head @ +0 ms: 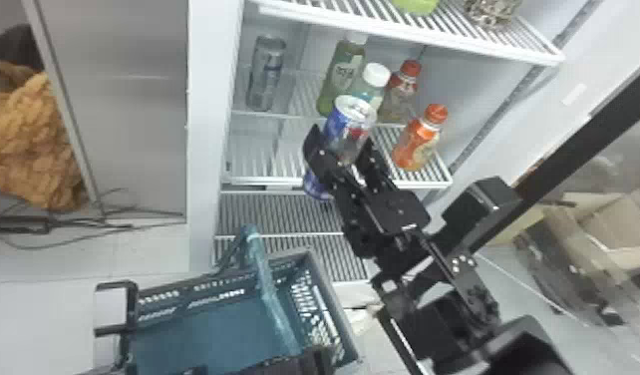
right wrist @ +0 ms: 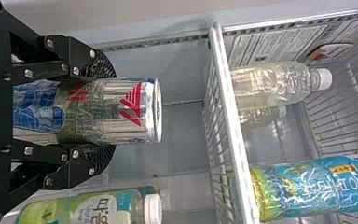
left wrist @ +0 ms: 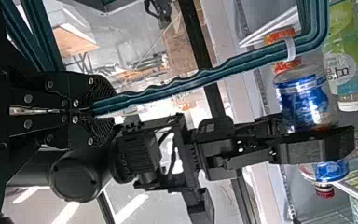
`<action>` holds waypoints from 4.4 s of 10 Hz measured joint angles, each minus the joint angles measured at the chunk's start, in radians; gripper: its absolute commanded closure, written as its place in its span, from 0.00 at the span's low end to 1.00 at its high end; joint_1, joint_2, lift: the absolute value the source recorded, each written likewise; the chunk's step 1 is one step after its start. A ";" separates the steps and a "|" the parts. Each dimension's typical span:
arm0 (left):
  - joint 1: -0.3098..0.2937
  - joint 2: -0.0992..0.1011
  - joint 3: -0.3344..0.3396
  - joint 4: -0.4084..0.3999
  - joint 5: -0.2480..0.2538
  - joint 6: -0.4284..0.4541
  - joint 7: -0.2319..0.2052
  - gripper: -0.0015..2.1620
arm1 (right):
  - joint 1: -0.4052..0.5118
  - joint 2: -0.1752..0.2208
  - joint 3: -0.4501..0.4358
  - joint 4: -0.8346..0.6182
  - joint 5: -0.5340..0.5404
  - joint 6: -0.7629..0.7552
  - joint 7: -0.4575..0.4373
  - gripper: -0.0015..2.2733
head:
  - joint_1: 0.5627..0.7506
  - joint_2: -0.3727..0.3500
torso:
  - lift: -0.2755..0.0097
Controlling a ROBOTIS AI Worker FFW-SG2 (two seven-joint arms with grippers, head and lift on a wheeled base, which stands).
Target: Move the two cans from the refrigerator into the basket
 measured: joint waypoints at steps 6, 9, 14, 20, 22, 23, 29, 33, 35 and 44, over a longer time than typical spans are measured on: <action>0.002 0.001 0.002 0.000 0.001 0.000 0.000 0.56 | 0.193 0.035 -0.096 -0.194 -0.011 0.229 0.044 0.44 | 0.70 0.03 | 0.00; 0.004 -0.001 0.004 0.000 0.000 0.000 0.000 0.56 | 0.250 0.061 -0.130 -0.220 -0.020 0.344 0.074 0.44 | 0.70 0.03 | 0.00; 0.004 -0.001 0.004 0.002 0.000 0.004 0.000 0.56 | 0.241 0.075 -0.136 -0.155 -0.126 0.435 0.097 0.44 | 0.70 0.03 | 0.00; 0.004 -0.001 0.005 0.002 0.006 0.000 0.000 0.56 | 0.187 0.076 -0.138 -0.117 -0.152 0.658 0.109 0.44 | 0.70 0.03 | 0.00; 0.004 0.000 0.007 0.002 0.006 -0.002 0.000 0.56 | 0.165 0.075 -0.138 -0.094 -0.148 0.693 0.124 0.37 | 0.70 0.03 | 0.00; 0.005 0.000 0.008 0.002 0.006 -0.002 0.000 0.56 | 0.159 0.075 -0.139 -0.087 -0.147 0.703 0.130 0.29 | 0.70 0.03 | 0.00; 0.009 0.000 0.010 0.002 0.006 -0.005 0.000 0.56 | 0.165 0.076 -0.154 -0.100 -0.118 0.629 0.143 0.22 | 0.70 0.03 | 0.00; 0.009 -0.001 0.012 0.002 0.006 -0.005 0.000 0.56 | 0.185 0.080 -0.169 -0.132 -0.063 0.421 0.121 0.20 | 0.70 0.03 | 0.00; 0.010 -0.001 0.012 0.002 0.006 -0.003 0.000 0.56 | 0.171 0.080 -0.168 -0.108 -0.047 0.265 0.113 0.19 | 0.70 0.03 | 0.00; 0.007 -0.003 0.008 0.007 0.005 0.000 0.000 0.56 | -0.096 0.059 -0.077 0.194 -0.006 -0.128 0.108 0.05 | 0.70 0.03 | 0.00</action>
